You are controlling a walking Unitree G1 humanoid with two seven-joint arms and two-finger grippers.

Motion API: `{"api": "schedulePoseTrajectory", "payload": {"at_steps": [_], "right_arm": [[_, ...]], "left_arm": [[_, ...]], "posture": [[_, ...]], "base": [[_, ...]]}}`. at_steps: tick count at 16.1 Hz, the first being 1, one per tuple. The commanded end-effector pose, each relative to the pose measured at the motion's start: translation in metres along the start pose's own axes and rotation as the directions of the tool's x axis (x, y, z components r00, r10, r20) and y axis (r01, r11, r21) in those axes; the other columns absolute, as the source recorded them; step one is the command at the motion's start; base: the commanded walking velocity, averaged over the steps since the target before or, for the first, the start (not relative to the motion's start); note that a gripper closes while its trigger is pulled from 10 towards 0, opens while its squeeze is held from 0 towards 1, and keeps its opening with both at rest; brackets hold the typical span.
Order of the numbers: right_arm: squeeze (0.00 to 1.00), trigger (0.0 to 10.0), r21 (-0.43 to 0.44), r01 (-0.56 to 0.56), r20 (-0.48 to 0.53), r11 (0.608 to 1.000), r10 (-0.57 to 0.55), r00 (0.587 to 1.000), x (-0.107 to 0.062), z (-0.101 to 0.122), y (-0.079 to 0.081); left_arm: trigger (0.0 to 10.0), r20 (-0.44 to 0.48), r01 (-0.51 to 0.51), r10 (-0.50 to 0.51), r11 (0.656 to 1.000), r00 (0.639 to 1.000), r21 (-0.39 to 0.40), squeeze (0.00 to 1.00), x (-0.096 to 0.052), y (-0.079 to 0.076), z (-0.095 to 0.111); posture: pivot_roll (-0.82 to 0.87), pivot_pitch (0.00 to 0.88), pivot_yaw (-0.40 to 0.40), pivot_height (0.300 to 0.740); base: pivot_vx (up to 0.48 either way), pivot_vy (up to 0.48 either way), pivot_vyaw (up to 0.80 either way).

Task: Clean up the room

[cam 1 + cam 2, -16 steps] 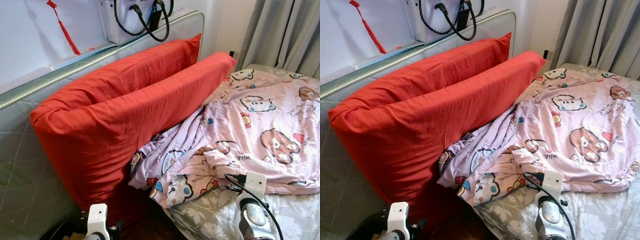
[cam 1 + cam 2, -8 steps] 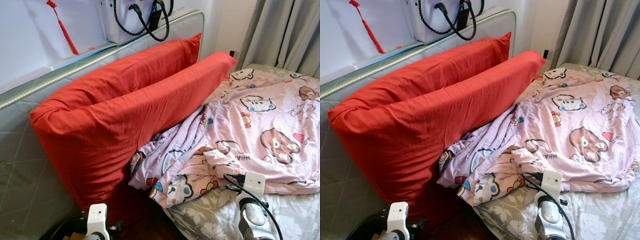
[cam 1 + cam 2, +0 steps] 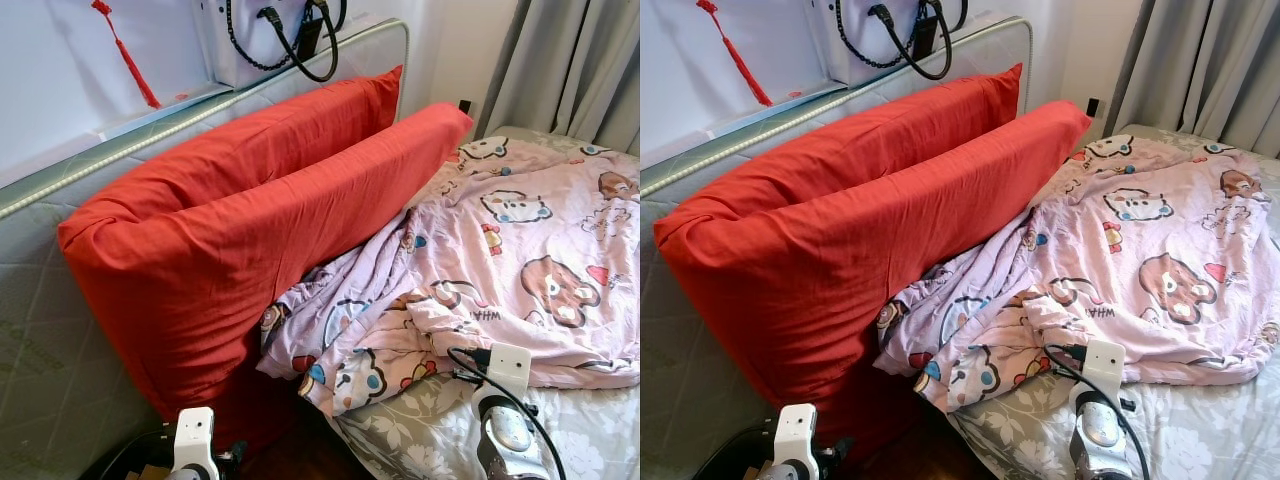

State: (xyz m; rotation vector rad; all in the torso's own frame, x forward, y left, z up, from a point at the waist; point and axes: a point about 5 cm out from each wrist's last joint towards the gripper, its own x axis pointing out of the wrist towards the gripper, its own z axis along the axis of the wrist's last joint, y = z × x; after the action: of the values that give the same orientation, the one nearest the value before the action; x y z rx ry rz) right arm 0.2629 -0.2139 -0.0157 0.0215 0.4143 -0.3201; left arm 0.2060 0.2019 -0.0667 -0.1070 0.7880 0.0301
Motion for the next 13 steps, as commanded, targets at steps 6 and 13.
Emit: {"api": "schedulePoseTrajectory", "payload": {"at_steps": [6,13], "right_arm": [[0.00,10.0,0.000,-0.006,0.018,1.000,0.006,1.000,0.0002,0.0025,0.0029],[0.00,10.0,-0.003,-0.002,0.021,1.000,0.002,1.000,0.0003,0.0030,0.0025]], "left_arm": [[10.0,-0.013,-0.007,0.007,1.000,1.000,-0.004,0.00,-0.0005,0.0019,-0.0018],[10.0,-0.012,-0.008,0.008,1.000,1.000,-0.006,0.00,-0.0006,0.0022,-0.0020]], "posture": [[0.01,0.000,0.047,0.740],[0.01,0.000,0.047,0.740]], "base": [[0.000,0.000,0.00],[-0.216,0.000,0.00]]}}
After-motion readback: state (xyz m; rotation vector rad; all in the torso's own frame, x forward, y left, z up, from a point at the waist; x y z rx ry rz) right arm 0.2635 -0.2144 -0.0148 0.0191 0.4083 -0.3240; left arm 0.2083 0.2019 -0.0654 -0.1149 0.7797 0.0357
